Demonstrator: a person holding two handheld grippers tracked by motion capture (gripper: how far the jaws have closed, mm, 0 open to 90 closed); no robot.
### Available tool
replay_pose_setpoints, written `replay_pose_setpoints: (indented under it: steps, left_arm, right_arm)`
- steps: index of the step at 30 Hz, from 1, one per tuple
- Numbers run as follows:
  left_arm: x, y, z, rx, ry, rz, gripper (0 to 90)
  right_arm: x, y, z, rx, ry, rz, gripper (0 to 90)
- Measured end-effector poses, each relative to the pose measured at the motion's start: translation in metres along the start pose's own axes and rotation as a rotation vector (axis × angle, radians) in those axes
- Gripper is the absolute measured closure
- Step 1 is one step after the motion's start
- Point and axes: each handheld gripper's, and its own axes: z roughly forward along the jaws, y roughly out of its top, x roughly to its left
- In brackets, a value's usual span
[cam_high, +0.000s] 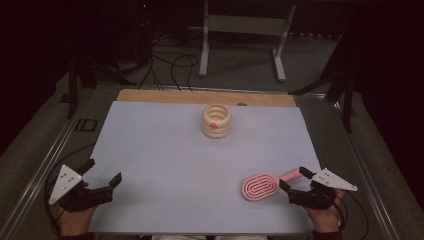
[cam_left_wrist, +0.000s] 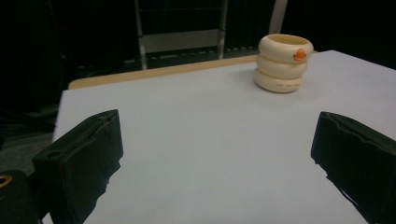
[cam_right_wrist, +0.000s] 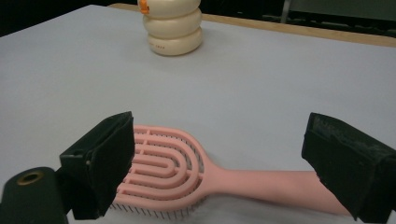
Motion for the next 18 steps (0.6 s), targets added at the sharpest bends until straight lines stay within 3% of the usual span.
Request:
replay_pose_setpoints:
  steps: [18]
  left_arm:
    - [-0.0021,0.0024,-0.0029,-0.009,0.005,0.015,0.4]
  right_arm:
    - [-0.0015,0.0013,-0.0001,0.024,0.014,-0.024,11.2]
